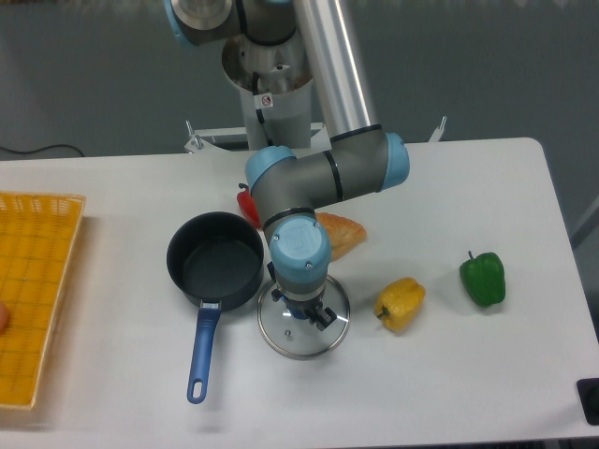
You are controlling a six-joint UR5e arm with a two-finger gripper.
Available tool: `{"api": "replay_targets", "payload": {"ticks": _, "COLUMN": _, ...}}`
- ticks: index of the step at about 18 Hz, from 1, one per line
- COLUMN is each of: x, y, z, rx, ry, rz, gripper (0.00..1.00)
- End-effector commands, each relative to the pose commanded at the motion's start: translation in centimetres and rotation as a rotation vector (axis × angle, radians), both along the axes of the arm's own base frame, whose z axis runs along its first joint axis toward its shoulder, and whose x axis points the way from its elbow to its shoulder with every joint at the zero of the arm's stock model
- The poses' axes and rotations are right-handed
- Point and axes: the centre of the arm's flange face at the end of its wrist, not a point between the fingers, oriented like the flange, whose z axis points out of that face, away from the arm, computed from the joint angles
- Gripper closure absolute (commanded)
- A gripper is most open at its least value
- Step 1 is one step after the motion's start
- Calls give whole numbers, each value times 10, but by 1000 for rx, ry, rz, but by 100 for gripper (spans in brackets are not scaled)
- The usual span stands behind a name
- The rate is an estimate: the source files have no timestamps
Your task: Place the lid on the table
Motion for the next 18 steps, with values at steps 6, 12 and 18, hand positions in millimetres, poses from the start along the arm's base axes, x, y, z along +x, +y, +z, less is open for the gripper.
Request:
{"api": "replay_targets", "payload": {"ticks": 6, "x": 0, "y": 0, "z": 7, "rx": 7, "ry": 8, "rz": 2, "gripper": 0}}
{"api": "replay_targets", "payload": {"ticks": 12, "x": 1, "y": -5, "z": 69, "rx": 77, "ry": 76, "rz": 0, "gripper": 0}}
{"api": "replay_targets", "payload": {"ticks": 18, "x": -18, "y": -30, "z": 127, "rx": 142, "ry": 136, "rz": -49, "gripper": 0}}
